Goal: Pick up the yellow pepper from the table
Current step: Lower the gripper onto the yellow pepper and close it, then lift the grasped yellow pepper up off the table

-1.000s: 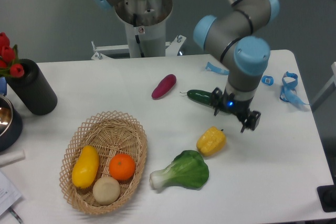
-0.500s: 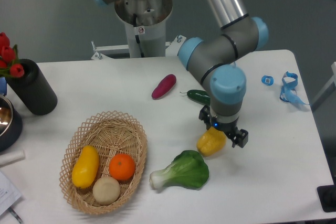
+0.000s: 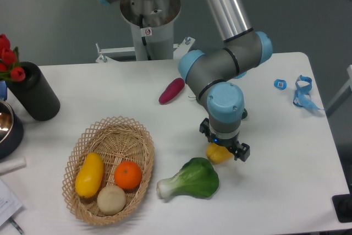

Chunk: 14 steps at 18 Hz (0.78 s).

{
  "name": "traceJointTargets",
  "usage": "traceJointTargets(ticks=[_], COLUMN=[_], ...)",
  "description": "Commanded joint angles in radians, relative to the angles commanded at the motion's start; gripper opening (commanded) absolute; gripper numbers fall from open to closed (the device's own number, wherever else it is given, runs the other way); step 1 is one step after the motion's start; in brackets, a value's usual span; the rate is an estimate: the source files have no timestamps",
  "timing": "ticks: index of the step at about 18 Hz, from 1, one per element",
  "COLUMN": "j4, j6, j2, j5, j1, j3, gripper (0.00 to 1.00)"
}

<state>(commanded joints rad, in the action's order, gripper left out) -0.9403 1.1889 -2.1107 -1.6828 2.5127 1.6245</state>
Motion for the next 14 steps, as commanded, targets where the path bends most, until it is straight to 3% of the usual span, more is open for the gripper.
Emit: traceJointTargets(ticks=[3,9,11,14], j4=[-0.002,0.000,-0.002,-0.011], j6=[-0.009,-0.011,-0.009,-0.011], j2=[0.000,0.002,0.011,0.026], j5=[0.000,0.000,0.002,0.005], j1=[0.000,0.000,0.002,0.024], j3=[0.006,0.018,0.015,0.015], gripper=[0.87,0.49,0.41,0.41])
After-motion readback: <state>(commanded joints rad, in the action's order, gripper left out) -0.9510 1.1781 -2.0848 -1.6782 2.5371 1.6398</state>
